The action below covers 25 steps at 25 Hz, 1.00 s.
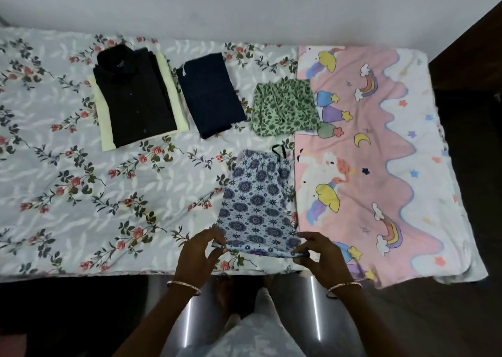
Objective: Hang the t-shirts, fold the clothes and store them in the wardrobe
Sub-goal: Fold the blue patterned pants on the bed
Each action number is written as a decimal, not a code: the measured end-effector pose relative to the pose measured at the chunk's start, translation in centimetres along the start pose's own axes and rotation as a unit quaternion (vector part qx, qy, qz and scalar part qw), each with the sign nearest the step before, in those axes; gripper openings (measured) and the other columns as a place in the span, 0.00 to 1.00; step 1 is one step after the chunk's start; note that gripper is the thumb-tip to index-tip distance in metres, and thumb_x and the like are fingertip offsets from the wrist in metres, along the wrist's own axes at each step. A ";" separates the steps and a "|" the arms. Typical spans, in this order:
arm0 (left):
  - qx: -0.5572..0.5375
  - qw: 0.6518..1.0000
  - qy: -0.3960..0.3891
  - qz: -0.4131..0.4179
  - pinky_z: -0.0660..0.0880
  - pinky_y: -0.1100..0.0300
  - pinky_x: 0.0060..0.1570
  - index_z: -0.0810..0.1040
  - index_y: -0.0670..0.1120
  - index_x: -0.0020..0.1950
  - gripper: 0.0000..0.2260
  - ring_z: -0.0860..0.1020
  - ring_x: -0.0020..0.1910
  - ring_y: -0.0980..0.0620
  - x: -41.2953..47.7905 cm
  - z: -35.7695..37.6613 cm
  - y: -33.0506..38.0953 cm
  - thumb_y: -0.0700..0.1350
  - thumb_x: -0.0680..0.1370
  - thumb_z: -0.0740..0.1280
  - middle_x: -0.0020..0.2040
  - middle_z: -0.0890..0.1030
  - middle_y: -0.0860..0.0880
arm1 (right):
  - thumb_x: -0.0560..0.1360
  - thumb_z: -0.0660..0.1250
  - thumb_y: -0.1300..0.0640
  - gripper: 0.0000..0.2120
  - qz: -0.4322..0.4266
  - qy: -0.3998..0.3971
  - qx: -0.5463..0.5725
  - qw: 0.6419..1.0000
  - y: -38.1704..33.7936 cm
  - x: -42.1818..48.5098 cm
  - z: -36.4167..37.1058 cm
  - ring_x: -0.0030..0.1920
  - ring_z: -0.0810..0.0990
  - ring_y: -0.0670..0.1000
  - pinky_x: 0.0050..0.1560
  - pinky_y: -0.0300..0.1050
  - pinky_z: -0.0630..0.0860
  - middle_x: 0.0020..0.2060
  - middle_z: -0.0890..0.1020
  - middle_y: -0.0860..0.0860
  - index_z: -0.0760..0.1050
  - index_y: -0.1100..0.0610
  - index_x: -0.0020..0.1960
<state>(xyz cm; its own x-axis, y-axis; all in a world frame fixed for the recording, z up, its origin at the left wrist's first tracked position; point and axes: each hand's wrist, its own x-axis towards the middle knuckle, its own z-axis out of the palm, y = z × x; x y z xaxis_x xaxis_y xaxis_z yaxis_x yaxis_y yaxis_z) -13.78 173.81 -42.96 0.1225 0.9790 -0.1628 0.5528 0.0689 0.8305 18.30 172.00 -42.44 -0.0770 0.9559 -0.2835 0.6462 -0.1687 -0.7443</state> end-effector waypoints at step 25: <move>0.013 0.972 0.013 -0.236 0.67 0.57 0.46 0.74 0.43 0.56 0.21 0.76 0.48 0.46 25.5 12.2 -9.3 0.61 0.81 0.60 0.48 0.79 0.46 | 0.76 0.69 0.40 0.28 0.285 0.129 0.254 0.915 10.3 24.5 6.8 0.54 0.78 0.53 0.53 0.49 0.74 0.58 0.79 0.52 0.70 0.55 0.68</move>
<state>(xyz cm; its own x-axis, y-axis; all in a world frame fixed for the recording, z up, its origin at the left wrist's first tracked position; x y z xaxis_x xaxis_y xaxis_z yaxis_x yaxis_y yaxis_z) -5.75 195.79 -61.28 -0.1696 0.8441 -0.5086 0.5632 0.5066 0.6528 17.92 192.06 -61.16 0.3862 0.6919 -0.6100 0.0841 -0.6850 -0.7237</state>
